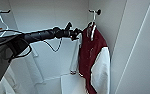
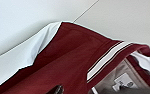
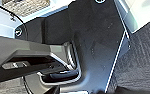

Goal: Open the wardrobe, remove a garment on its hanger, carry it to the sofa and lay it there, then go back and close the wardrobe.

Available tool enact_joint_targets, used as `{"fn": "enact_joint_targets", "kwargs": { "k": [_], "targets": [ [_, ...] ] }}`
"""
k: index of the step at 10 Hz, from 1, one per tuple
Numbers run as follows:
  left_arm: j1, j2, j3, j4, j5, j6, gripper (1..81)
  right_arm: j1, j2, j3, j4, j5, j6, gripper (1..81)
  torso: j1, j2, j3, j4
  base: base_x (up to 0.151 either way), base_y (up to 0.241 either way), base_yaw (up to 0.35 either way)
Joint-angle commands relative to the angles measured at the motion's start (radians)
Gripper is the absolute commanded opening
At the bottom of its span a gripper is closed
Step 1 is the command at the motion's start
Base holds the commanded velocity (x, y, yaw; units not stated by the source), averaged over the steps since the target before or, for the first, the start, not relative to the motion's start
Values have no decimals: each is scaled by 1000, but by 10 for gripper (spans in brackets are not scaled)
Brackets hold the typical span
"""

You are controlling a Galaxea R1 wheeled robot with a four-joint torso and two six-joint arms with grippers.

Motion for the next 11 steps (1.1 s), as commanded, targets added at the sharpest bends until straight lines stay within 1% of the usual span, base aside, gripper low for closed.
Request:
{"fn": "enact_joint_targets", "kwargs": {
  "k": [1,4,5,6,7,9,10,11],
  "targets": [
    [-231,49,-64,-34,-46,1,811,26,-1,6,3,-41,3,811,0,0,0,0,0,0,0],
    [-253,120,-137,-37,-53,-1,811,21,-1,11,4,-41,3,811,0,0,0,0,0,0,0],
    [-251,140,-149,-37,-86,-1,811,18,0,12,4,-43,5,811,0,0,0,0,0,0,0],
    [-253,158,-157,-37,-97,-1,811,15,2,12,6,-41,5,811,0,0,0,0,0,0,0],
    [-254,174,-167,-39,-127,-1,811,11,5,12,6,-41,5,811,0,0,0,0,0,0,0],
    [-253,179,-168,-51,-178,-9,811,11,5,12,7,-41,5,811,0,0,0,0,0,0,0],
    [-245,178,-160,-51,-225,-9,811,11,5,12,7,-41,6,811,0,0,0,0,0,0,0],
    [-244,180,-158,-51,-244,-9,811,11,5,12,9,-41,6,811,0,0,0,0,0,0,0]
  ]
}}
